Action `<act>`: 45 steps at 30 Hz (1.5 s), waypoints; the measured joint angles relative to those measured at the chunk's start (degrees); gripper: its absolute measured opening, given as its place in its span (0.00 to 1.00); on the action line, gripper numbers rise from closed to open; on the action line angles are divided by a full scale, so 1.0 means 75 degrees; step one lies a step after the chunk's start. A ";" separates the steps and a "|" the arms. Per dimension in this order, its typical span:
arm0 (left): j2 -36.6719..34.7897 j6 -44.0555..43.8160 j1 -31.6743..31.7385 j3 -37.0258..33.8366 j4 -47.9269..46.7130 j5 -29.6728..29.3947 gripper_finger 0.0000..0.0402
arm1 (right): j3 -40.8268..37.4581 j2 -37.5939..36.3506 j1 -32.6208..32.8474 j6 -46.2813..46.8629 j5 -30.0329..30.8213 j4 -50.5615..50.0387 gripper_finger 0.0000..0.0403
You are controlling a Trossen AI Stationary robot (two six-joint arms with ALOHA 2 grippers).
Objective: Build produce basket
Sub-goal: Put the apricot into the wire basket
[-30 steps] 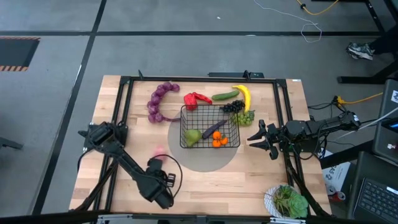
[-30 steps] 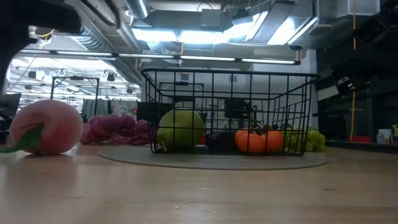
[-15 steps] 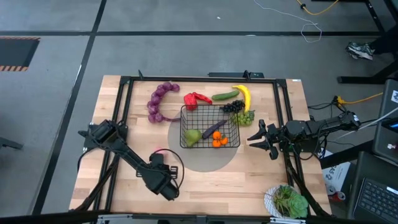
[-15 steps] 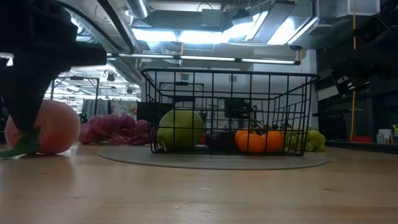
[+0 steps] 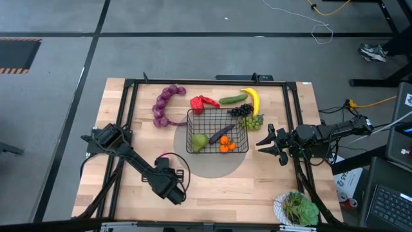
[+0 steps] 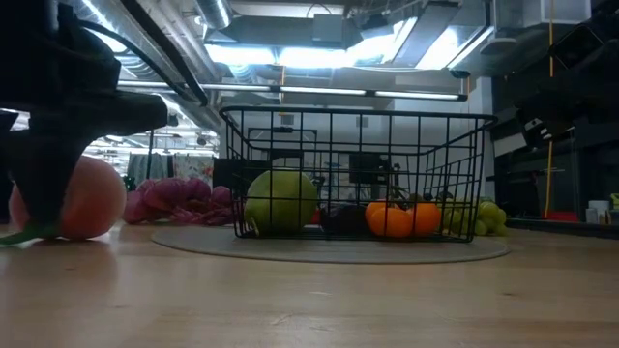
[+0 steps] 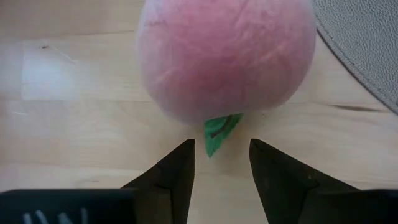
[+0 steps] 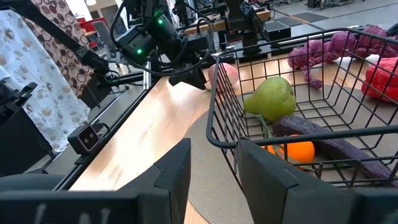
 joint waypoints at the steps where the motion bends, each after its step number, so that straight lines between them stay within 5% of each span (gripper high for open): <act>1: -0.0001 -0.0001 0.0014 0.0000 0.0019 0.0000 0.37 | 0.0000 0.0000 0.0003 0.0000 0.0000 0.0000 0.32; 32: -0.0001 0.0151 0.0255 0.0000 -0.0348 -0.0446 0.36 | 0.0000 0.0000 0.0002 -0.0012 0.0000 0.0000 0.32; 45: 0.0001 0.0158 0.0254 0.0000 -0.0371 -0.0452 0.20 | 0.0000 0.0000 0.0000 -0.0015 0.0000 0.0000 0.32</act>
